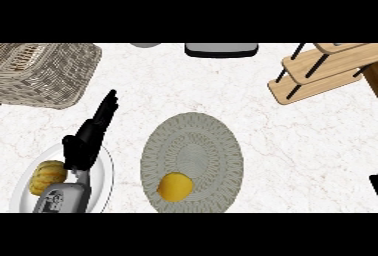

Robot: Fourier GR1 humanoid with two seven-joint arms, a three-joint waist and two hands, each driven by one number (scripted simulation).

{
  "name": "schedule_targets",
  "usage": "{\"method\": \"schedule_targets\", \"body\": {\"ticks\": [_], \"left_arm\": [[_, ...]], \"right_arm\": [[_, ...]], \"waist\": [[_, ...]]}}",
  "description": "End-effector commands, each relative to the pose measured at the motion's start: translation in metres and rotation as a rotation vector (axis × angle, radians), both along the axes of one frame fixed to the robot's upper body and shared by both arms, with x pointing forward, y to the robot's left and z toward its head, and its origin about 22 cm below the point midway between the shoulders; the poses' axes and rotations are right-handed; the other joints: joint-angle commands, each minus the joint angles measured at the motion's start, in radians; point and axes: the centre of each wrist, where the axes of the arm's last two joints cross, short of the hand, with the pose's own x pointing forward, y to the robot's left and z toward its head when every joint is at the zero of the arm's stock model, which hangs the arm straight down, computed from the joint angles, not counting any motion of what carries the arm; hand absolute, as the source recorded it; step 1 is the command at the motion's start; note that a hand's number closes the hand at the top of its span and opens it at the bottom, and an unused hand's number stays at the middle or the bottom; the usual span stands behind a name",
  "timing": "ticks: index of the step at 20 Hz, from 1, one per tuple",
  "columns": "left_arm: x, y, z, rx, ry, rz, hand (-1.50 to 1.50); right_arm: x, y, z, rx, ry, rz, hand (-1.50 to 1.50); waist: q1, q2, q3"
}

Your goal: Pick the sweet potato from the placemat and place it in the tiered shelf

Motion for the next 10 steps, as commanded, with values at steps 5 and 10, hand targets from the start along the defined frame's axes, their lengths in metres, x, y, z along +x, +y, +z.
{"method": "schedule_targets", "body": {"ticks": [5, 10], "left_arm": [[-0.001, 0.0, -0.013, 0.004, 0.017, -0.004, 0.0], [0.007, -0.005, 0.0, 0.002, -0.003, -0.005, 0.0]], "right_arm": [[0.019, -0.021, 0.061, -0.023, -0.115, -0.171, 1.5], [0.04, -0.019, 0.073, -0.016, -0.132, -0.187, 1.5]], "waist": [[0.011, 0.003, -0.001], [0.013, 0.002, 0.0]]}}
